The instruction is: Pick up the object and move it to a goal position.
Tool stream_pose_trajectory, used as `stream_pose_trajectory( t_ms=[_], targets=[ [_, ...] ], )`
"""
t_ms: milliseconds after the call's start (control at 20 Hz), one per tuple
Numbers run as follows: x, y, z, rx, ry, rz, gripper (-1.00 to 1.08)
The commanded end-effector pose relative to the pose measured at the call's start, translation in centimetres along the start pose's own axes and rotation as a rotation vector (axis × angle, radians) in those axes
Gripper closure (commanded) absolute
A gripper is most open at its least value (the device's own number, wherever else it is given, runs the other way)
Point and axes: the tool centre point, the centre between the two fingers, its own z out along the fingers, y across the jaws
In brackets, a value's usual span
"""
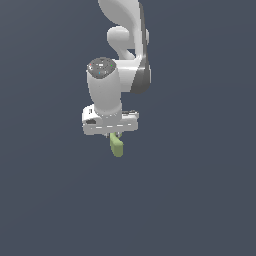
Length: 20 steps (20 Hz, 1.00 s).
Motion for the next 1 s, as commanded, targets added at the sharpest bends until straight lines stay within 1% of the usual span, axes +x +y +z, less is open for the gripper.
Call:
stream_pose_trajectory(
  t_ms=[0, 600, 950],
  targets=[
    [0.2, 0.2, -2.4, 0.000, 0.001, 0.000, 1.08],
    [1.5, 1.2, -15.2, 0.000, 0.001, 0.000, 1.08],
    [2.4, 1.8, -22.0, 0.000, 0.001, 0.000, 1.08]
  ],
)
